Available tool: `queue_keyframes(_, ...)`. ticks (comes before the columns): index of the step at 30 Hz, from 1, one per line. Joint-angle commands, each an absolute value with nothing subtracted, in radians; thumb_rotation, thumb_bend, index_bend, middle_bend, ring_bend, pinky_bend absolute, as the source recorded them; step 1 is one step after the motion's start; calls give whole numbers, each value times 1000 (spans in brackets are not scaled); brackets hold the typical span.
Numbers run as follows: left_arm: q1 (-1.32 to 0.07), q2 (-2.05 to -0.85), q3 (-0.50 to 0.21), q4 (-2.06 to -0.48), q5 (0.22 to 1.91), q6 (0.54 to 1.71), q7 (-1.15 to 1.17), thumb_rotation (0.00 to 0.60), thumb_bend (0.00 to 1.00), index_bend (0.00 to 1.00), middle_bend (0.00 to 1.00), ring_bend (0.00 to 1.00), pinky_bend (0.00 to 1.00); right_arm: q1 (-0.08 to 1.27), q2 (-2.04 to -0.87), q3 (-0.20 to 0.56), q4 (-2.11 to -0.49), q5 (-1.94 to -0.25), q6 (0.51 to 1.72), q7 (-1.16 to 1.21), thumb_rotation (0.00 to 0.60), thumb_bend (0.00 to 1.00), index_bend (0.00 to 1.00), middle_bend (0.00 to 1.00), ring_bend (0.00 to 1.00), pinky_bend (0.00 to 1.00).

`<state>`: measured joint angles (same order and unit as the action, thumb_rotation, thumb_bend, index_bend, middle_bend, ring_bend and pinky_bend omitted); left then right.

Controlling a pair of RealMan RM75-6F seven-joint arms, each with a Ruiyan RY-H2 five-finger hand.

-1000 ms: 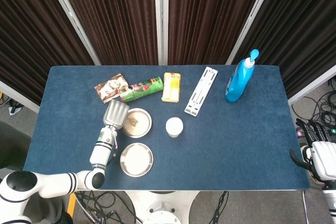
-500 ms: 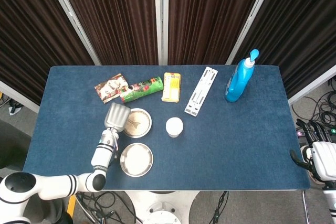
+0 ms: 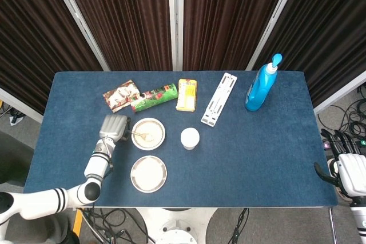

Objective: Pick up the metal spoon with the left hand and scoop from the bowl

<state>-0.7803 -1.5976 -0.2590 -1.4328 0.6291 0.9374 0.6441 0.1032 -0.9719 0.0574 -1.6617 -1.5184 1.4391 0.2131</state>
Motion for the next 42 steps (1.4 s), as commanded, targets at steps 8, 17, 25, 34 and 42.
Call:
queue_keyframes(8, -804, -1500, -292, -1511, 651, 909, 569, 600, 479, 645, 921, 876, 1000, 107, -973, 60, -1667, -1515, 1435, 206, 600, 270, 0, 158, 0, 0)
queue_keyframes(17, -913, -1487, -320, -1575, 576, 899, 621, 600, 479, 646, 920, 876, 1000, 107, -970, 62, -1654, -1505, 1427, 219, 600, 269, 0, 158, 0, 0)
queue_keyframes(25, -1036, -1495, -337, -1622, 477, 932, 706, 600, 479, 645, 919, 876, 1000, 112, -970, 66, -1638, -1499, 1419, 234, 600, 269, 0, 158, 0, 0)
queue_keyframes(34, -1164, -1580, -312, -1622, 417, 1022, 830, 600, 479, 645, 918, 876, 1000, 110, -962, 68, -1628, -1498, 1422, 245, 600, 269, 0, 158, 0, 0)
queue_keyframes(42, -1216, -1669, -263, -1567, 423, 1095, 910, 600, 479, 645, 918, 876, 1000, 105, -963, 66, -1622, -1496, 1423, 253, 600, 268, 0, 158, 0, 0)
